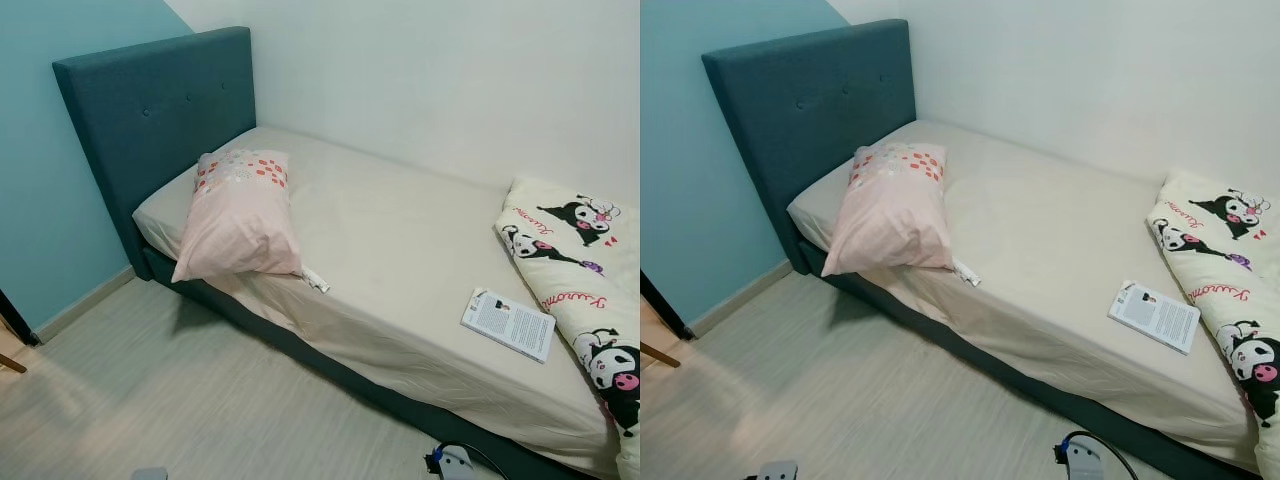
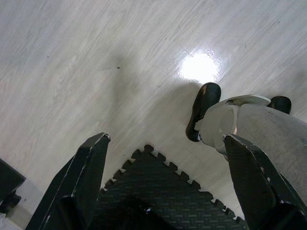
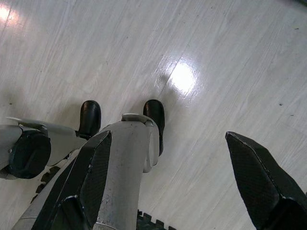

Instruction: Clean up the room

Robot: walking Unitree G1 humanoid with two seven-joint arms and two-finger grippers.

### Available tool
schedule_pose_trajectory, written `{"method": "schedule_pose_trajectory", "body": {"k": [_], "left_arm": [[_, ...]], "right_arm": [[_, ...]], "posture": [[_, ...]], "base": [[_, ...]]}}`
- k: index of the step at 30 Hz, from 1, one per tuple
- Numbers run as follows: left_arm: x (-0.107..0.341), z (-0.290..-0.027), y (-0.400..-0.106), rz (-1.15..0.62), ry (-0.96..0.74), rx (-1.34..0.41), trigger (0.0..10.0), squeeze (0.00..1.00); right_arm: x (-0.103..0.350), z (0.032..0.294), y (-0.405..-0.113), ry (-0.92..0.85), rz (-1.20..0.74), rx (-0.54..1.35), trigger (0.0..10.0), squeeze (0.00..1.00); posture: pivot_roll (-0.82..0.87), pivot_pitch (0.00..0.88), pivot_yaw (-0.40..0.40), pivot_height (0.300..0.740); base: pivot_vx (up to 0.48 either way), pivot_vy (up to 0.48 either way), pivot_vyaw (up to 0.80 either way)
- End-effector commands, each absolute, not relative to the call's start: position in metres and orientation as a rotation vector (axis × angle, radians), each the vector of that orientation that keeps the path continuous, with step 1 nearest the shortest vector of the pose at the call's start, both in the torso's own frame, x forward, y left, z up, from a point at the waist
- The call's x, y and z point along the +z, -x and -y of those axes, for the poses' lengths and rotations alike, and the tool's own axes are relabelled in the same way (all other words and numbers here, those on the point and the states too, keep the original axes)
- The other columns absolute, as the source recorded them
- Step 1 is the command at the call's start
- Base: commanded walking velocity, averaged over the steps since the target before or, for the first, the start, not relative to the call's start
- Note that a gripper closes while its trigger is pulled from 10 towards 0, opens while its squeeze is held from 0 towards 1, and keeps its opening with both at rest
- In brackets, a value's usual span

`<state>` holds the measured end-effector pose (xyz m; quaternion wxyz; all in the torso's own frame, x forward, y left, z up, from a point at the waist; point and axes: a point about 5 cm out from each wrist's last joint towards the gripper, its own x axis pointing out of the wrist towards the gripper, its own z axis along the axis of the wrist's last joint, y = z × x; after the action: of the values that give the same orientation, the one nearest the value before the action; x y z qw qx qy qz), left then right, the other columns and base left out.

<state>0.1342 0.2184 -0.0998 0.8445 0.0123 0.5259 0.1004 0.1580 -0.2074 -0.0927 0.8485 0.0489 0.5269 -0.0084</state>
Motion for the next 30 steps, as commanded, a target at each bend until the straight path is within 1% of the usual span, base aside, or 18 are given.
{"method": "schedule_pose_trajectory", "body": {"k": [1,10,16,30], "left_arm": [[-0.0781,-0.1739,-0.1952,-0.869,0.042,0.076,10.0,0.0],[-0.0777,-0.1751,-0.1958,-0.868,0.04,0.077,10.0,0.0],[-0.079,-0.1752,-0.1932,-0.874,0.043,0.078,10.0,0.0],[-0.0801,-0.1731,-0.1917,-0.881,0.038,0.061,10.0,0.0]], "right_arm": [[-0.0774,0.1916,-0.1969,-0.048,-0.952,-0.075,10.0,0.0],[-0.0773,0.1896,-0.1975,-0.056,-0.95,-0.073,10.0,0.0],[-0.0783,0.1888,-0.1958,-0.058,-0.954,-0.066,10.0,0.0],[-0.0765,0.1905,-0.198,-0.032,-0.933,-0.052,10.0,0.0]], "posture": [[-0.02,0.081,-0.011,0.74],[-0.01,0.08,-0.007,0.74],[0.01,0.071,-0.033,0.74],[0.01,0.049,-0.043,0.74]], "base": [[0.0,0.0,0.0],[0.0,0.0,0.0],[0.0,0.0,0.0],[0.0,0.0,0.0]]}}
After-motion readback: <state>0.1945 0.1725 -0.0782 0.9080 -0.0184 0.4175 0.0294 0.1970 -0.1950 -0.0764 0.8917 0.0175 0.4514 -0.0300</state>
